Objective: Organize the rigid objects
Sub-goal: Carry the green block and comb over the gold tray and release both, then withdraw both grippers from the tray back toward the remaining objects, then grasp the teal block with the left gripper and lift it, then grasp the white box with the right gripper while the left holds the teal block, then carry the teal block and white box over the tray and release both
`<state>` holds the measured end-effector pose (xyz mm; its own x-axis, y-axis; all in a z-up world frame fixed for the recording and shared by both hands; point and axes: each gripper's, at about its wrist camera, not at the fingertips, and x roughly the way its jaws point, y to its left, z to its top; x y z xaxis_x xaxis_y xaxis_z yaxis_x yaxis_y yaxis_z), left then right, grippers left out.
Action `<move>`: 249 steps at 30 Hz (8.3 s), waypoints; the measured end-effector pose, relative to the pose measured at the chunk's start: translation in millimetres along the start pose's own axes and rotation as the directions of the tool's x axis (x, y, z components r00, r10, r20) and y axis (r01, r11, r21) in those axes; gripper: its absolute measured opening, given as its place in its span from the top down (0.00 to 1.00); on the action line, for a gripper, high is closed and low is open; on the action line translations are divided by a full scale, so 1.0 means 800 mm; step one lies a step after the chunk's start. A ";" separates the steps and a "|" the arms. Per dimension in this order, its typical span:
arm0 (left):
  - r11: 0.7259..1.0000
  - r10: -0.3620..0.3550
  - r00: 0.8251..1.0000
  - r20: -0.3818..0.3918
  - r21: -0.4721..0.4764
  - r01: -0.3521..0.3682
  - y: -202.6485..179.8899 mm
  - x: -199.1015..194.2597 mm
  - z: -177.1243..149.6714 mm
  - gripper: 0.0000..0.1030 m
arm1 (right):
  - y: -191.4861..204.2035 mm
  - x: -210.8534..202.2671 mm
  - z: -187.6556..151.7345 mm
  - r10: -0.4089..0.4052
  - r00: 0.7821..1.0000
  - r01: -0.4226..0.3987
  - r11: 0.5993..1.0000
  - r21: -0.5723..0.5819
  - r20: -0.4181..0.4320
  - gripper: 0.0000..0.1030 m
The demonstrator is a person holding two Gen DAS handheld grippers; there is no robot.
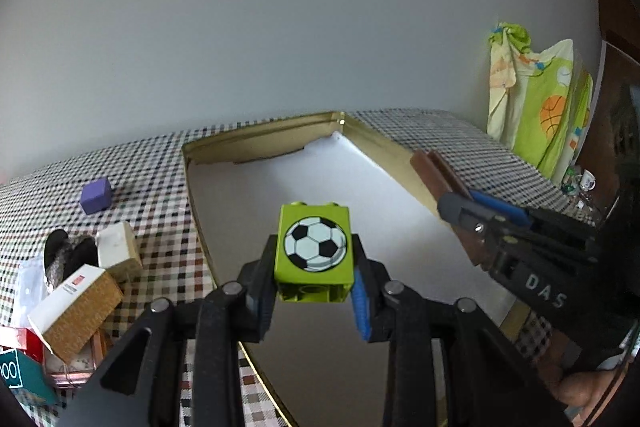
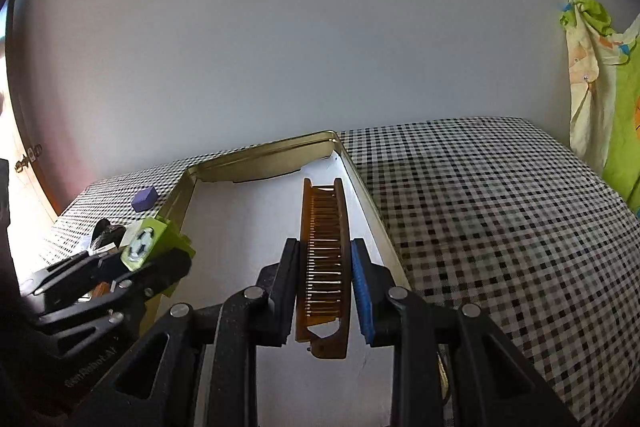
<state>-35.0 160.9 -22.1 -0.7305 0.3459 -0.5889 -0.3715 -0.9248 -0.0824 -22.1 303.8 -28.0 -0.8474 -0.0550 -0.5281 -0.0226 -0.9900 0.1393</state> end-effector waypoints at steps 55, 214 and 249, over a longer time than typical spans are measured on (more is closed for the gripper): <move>0.973 0.225 0.935 0.275 -0.023 -0.228 0.045 -0.075 -0.014 0.01 | -0.010 -0.095 -0.021 -0.295 0.892 0.208 0.941 0.267 0.343 0.24; 0.956 0.232 0.936 0.265 -0.242 -0.168 0.142 -0.107 0.020 0.29 | 0.081 -0.032 0.014 0.165 0.960 -0.189 0.978 0.087 0.225 0.73; 0.995 0.000 0.995 0.100 0.098 -0.010 -0.048 -0.027 0.017 0.29 | -0.012 0.020 0.029 0.086 0.995 -0.086 0.996 -0.014 0.047 0.73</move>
<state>-13.2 191.4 4.7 -0.7844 0.3599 -0.5052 -0.4186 -0.9082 0.0030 -47.5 315.8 -18.1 -0.8702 -0.1339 -0.4741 0.0575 -0.9834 0.1723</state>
